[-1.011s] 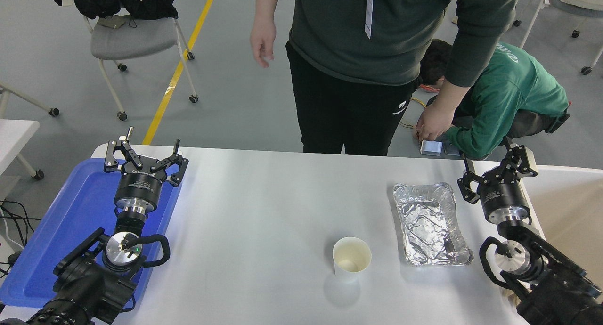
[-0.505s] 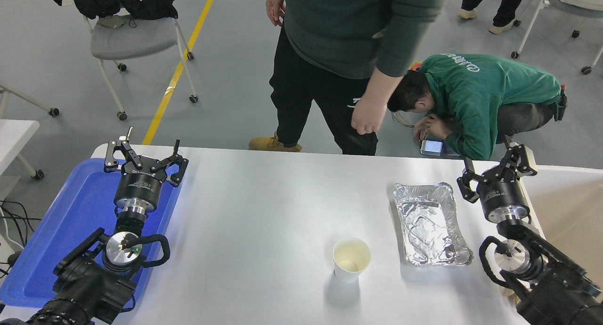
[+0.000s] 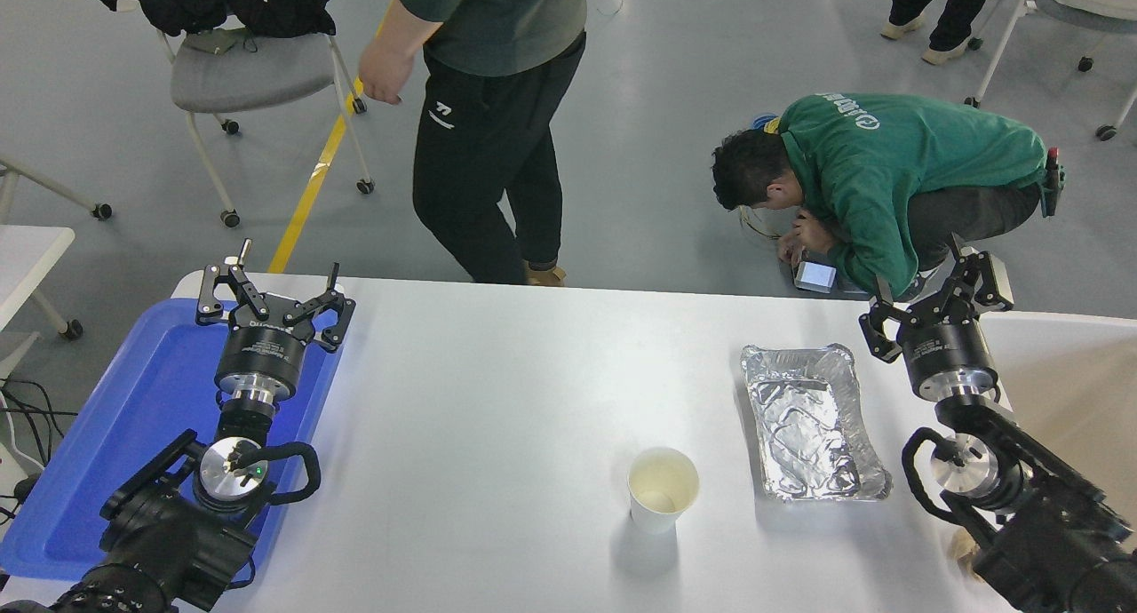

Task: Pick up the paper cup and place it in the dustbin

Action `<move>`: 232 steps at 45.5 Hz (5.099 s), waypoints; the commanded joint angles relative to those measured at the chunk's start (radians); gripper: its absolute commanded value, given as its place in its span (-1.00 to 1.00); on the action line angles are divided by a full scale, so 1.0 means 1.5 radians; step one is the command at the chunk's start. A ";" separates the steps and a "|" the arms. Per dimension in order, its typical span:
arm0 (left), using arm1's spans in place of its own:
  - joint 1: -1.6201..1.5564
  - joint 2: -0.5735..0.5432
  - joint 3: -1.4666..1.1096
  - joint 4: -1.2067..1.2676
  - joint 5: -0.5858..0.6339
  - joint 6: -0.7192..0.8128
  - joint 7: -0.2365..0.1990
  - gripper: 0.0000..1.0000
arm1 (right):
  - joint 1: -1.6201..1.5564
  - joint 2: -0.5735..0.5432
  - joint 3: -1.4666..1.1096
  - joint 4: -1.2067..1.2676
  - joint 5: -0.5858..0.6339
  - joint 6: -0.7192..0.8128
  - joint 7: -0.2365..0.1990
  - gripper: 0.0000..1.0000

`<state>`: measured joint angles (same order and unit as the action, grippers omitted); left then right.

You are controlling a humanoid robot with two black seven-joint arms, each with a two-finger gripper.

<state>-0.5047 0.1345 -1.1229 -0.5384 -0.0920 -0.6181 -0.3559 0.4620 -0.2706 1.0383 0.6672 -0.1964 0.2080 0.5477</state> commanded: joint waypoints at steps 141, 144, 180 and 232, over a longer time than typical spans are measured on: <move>0.000 0.000 0.000 0.000 0.000 0.000 0.000 1.00 | 1.034 0.150 -1.403 0.364 0.089 0.271 -0.361 0.98; 0.000 0.000 0.000 0.000 0.000 0.000 0.000 1.00 | 1.033 0.149 -1.406 0.365 0.103 0.271 -0.373 0.99; 0.000 0.000 0.000 0.000 0.000 0.000 0.000 1.00 | 1.045 0.166 -1.515 0.409 0.272 0.254 -0.445 0.98; 0.000 0.000 0.000 0.000 0.000 0.000 0.000 1.00 | 0.797 0.180 -1.408 0.373 0.198 0.105 -0.438 0.98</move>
<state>-0.5047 0.1349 -1.1229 -0.5384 -0.0922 -0.6182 -0.3559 1.7313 -0.0004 -1.1020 1.2615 0.1208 0.3827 -0.1093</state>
